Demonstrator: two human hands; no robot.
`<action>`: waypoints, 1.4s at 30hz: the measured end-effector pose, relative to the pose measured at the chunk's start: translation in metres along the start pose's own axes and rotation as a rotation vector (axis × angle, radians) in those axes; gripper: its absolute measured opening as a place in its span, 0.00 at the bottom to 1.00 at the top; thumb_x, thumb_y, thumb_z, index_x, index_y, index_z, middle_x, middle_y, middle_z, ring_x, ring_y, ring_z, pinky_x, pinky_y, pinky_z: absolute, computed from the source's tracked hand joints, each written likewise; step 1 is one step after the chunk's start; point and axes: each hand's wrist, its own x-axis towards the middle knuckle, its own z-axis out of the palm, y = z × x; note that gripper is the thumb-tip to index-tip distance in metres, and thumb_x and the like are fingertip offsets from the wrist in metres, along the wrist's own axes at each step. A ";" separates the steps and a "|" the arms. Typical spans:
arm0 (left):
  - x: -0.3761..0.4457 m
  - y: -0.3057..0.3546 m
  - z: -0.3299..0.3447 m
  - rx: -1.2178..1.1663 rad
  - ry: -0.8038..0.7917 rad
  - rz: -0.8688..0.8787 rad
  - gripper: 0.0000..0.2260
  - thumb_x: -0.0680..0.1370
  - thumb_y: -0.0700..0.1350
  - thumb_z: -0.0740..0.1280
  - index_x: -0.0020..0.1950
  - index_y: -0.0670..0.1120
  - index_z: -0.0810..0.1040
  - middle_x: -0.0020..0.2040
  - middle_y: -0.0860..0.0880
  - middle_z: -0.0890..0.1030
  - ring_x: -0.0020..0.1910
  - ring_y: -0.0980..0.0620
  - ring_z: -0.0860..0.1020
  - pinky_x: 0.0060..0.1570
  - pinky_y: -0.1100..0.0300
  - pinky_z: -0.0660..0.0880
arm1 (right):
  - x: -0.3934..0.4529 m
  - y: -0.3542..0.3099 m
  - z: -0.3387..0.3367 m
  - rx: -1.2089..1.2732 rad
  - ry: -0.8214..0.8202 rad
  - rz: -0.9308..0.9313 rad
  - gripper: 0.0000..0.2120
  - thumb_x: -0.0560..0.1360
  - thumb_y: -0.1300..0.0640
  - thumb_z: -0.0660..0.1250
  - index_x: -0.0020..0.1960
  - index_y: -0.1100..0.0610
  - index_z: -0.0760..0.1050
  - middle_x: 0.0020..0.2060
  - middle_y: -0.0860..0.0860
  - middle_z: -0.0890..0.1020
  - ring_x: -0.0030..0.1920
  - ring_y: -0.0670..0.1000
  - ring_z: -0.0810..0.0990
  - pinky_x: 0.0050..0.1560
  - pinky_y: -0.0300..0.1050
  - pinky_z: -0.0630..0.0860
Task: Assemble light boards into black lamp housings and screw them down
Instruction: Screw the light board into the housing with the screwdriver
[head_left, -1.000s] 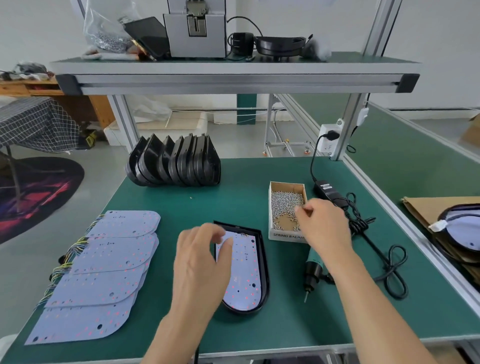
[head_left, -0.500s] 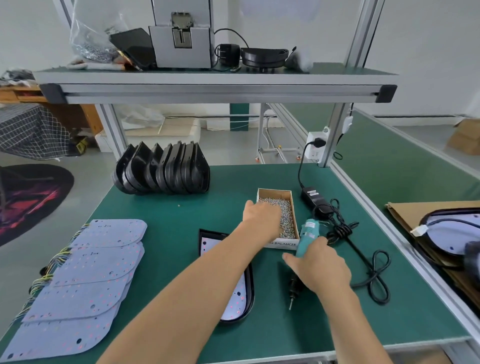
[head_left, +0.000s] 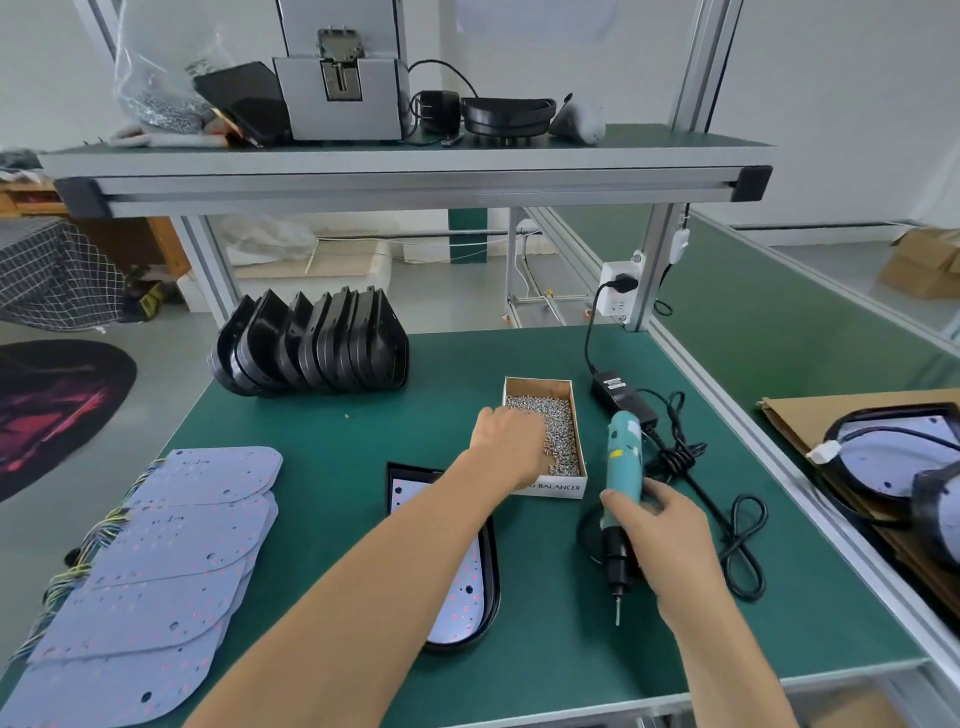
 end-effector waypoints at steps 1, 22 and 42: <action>-0.001 -0.001 0.002 -0.018 0.019 -0.006 0.05 0.80 0.45 0.67 0.52 0.45 0.81 0.51 0.45 0.82 0.55 0.42 0.78 0.58 0.50 0.70 | -0.001 0.000 -0.002 0.196 -0.046 0.024 0.10 0.78 0.57 0.73 0.58 0.54 0.79 0.40 0.55 0.88 0.37 0.51 0.85 0.36 0.45 0.80; -0.013 -0.001 0.005 -0.254 0.186 -0.010 0.05 0.80 0.45 0.67 0.51 0.47 0.81 0.53 0.48 0.85 0.52 0.45 0.80 0.57 0.52 0.68 | -0.034 -0.015 0.006 0.781 -0.356 -0.010 0.14 0.80 0.68 0.61 0.63 0.63 0.76 0.34 0.55 0.75 0.30 0.52 0.73 0.31 0.43 0.74; -0.033 0.000 -0.002 -0.981 0.244 -0.016 0.03 0.81 0.43 0.68 0.48 0.47 0.79 0.41 0.51 0.84 0.37 0.56 0.80 0.40 0.61 0.75 | -0.040 -0.026 0.016 0.883 -0.237 -0.157 0.12 0.81 0.67 0.65 0.60 0.56 0.80 0.47 0.57 0.84 0.46 0.55 0.86 0.45 0.46 0.84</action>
